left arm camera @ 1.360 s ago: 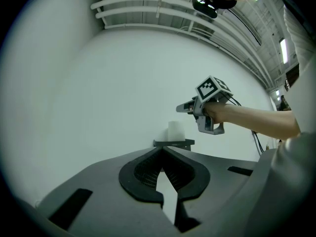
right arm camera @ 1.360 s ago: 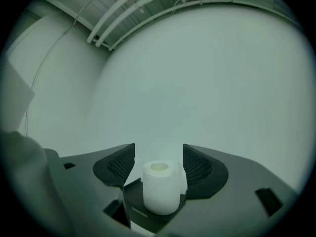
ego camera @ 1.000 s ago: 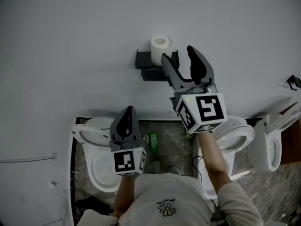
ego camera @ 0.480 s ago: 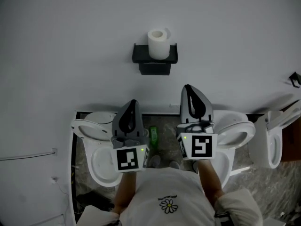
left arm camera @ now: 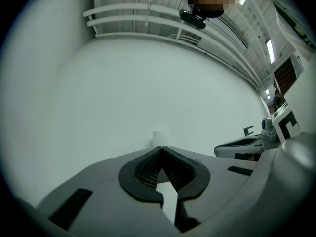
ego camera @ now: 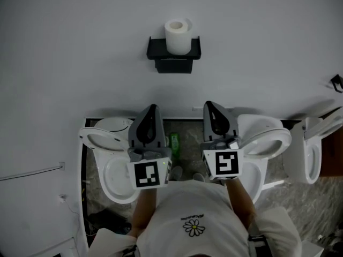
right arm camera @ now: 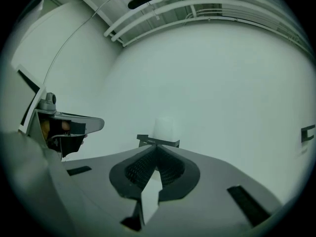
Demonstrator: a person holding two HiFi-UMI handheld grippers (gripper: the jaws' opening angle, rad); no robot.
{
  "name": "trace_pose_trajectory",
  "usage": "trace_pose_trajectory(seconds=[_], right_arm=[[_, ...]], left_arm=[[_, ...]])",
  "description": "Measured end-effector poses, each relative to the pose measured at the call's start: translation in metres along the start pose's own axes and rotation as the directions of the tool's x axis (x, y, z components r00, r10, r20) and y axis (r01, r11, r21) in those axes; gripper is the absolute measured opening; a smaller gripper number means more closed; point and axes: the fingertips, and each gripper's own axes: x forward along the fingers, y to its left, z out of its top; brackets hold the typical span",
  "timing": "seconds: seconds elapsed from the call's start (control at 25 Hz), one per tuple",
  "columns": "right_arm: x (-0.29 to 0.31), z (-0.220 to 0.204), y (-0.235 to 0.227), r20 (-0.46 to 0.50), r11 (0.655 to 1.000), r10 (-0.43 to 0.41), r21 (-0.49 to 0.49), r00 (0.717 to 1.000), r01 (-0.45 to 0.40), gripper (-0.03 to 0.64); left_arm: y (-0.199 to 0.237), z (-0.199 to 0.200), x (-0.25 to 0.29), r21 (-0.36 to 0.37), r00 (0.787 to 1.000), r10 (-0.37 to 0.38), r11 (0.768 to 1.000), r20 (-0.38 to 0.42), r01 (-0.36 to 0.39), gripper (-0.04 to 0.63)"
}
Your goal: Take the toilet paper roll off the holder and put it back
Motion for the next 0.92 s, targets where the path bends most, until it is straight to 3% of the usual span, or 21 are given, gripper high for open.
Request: trace_pose_trajectory(seconds=[0.16,0.48,0.92], right_arm=[[-0.003,-0.003,-0.001,-0.016,1.0,0.0,0.012,1.0,0.0,0.009],[-0.004,0.005,0.005,0.045,0.999,0.03,0.017,0.999,-0.031,0.009],[-0.013,-0.001,0.008,0.008,0.999,0.033,0.033,0.999,-0.034,0.009]], left_arm=[[-0.002,0.003,-0.002,0.001,1.0,-0.002,1.0,0.005,0.002,0.018],[-0.003,0.002,-0.005,-0.001,1.0,-0.001,1.0,0.004,0.001,0.018],[-0.008,0.007,-0.01,0.0,1.0,-0.017,1.0,0.018,0.017,0.018]])
